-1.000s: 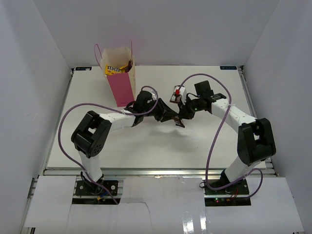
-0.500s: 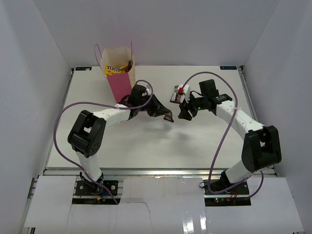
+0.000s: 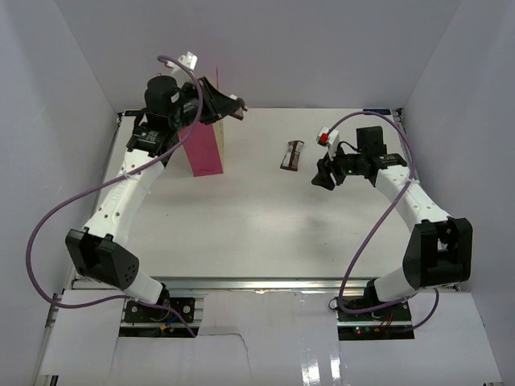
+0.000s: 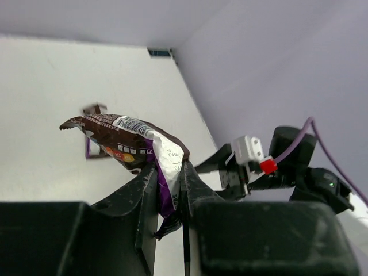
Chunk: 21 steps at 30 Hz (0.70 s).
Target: Place the snacks into the paper bag
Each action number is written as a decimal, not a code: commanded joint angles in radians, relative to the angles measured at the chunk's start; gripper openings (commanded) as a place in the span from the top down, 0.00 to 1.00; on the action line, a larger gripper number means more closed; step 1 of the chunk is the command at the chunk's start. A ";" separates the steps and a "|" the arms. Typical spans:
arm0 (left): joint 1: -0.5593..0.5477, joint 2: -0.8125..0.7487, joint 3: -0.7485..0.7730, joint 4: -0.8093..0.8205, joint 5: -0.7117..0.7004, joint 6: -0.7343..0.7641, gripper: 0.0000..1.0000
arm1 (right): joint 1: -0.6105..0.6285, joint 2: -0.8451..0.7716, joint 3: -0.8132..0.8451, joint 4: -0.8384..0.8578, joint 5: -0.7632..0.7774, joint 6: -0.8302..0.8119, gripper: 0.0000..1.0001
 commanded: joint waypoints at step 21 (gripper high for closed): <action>0.293 0.207 0.219 -0.068 -0.099 0.063 0.83 | 0.001 0.110 0.094 0.024 0.060 0.093 0.42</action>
